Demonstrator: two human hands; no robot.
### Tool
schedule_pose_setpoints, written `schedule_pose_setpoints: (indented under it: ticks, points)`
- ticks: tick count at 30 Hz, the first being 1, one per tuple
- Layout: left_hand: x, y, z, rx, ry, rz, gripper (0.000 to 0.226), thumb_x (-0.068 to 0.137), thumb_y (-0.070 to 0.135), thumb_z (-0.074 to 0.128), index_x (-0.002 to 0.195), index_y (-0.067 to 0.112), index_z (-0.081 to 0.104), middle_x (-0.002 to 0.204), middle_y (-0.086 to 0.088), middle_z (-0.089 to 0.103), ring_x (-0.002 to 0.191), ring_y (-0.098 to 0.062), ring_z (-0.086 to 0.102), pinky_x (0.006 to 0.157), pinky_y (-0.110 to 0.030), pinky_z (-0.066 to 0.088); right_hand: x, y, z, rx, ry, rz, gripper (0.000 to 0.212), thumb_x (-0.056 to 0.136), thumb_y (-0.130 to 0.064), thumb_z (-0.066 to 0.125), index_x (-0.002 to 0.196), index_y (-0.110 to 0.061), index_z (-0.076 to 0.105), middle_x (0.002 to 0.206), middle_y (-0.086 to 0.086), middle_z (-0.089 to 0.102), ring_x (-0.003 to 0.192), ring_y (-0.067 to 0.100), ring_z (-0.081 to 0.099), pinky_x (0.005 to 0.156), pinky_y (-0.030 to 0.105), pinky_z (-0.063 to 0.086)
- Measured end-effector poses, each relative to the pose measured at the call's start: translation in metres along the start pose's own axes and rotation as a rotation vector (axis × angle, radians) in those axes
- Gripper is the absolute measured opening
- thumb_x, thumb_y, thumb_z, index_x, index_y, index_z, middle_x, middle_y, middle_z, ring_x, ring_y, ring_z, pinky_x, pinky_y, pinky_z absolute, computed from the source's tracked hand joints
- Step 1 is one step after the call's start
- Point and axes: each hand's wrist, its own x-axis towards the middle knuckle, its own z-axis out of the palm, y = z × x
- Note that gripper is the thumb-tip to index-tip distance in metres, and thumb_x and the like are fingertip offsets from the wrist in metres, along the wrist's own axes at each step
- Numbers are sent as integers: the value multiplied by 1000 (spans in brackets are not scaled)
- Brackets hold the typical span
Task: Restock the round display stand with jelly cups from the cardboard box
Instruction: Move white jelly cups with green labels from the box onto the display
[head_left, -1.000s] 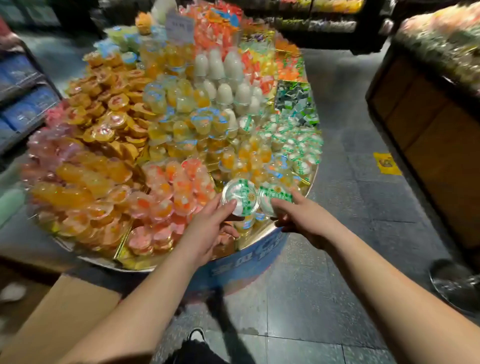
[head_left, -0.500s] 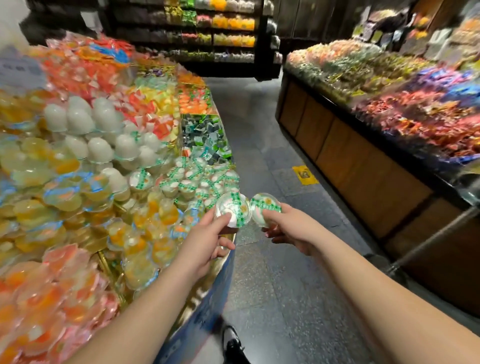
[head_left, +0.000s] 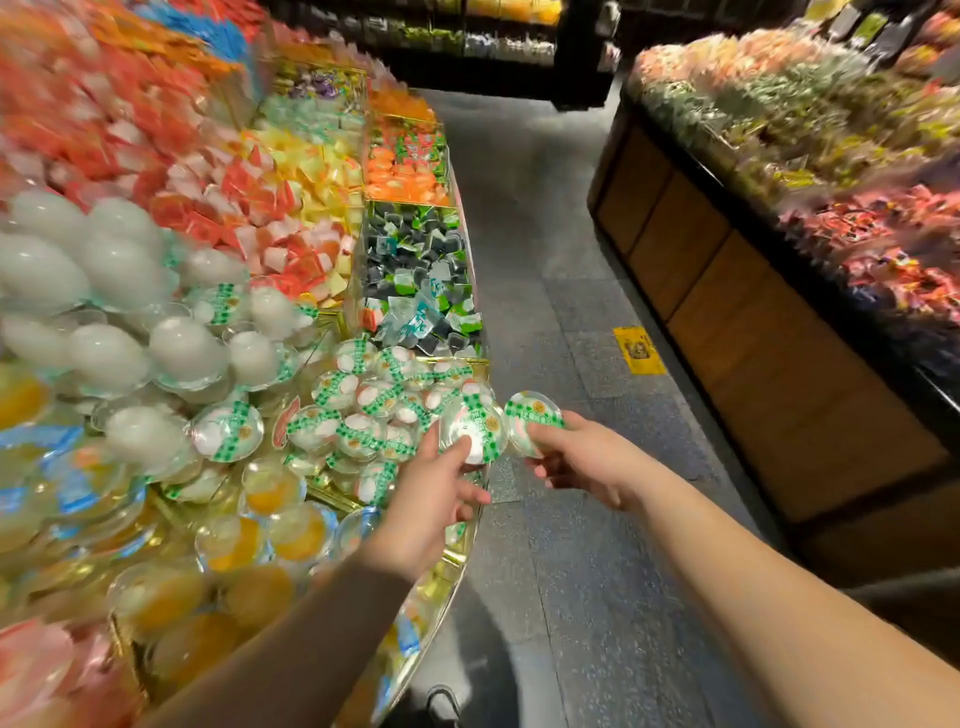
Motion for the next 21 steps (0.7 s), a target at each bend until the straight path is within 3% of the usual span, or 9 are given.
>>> schedule_pose_setpoints:
  ticks: [2,7,10,12,14,16,18,21]
  points:
    - [16,0,4,1,6,-22,56,102,26,49,152,30,25,132,-8,56,54,-16,58,45,-24,34,15,-4,-3,32,-21,14,22,99,-24,57,118,-14,52,80,8,60,58,11,56,56,26,45]
    - [59,-5,13,-49,106,-92,54,105,27,43,152,24,18,108,-12,66,47,-14,58,46,-24,31,70,-13,-9,46,-77,70,18,99,-23,57,114,-14,52,77,7,61,54,10,54,48,21,43]
    - [84,-8,23,-131,169,-171,55,106,26,39,153,18,11,100,-12,65,39,-14,57,42,-19,30,107,-12,-16,-8,-116,82,27,98,-27,59,120,-14,50,76,5,63,55,9,55,48,21,44]
    - [102,-10,25,-184,193,-225,44,107,27,38,146,14,23,99,-11,65,39,-16,58,38,-17,32,132,-14,-22,-61,-153,86,32,98,-29,60,124,-14,50,75,3,64,55,8,56,47,20,44]
    - [117,-15,28,-212,253,-250,22,106,28,38,123,16,45,103,-11,68,44,-18,59,41,-21,34,158,-15,-28,-115,-185,89,37,97,-30,61,127,-14,47,75,2,65,54,7,57,45,19,44]
    - [128,-20,34,-241,329,-221,14,105,27,40,108,17,50,91,-9,68,47,-18,54,47,-24,33,185,-20,-34,-167,-222,88,46,96,-33,63,133,-16,42,76,4,66,53,8,58,43,18,43]
    - [140,-23,40,-300,399,-190,15,103,23,42,108,12,51,82,-9,63,45,-17,52,48,-24,30,208,-26,-38,-227,-269,94,48,94,-34,65,131,-19,38,73,5,66,51,9,58,40,18,40]
    - [157,-29,44,-370,502,-155,23,103,22,42,121,8,44,95,-15,62,45,-19,55,46,-23,31,237,-39,-39,-309,-364,87,31,97,-33,62,118,-17,45,73,7,63,44,8,54,37,16,37]
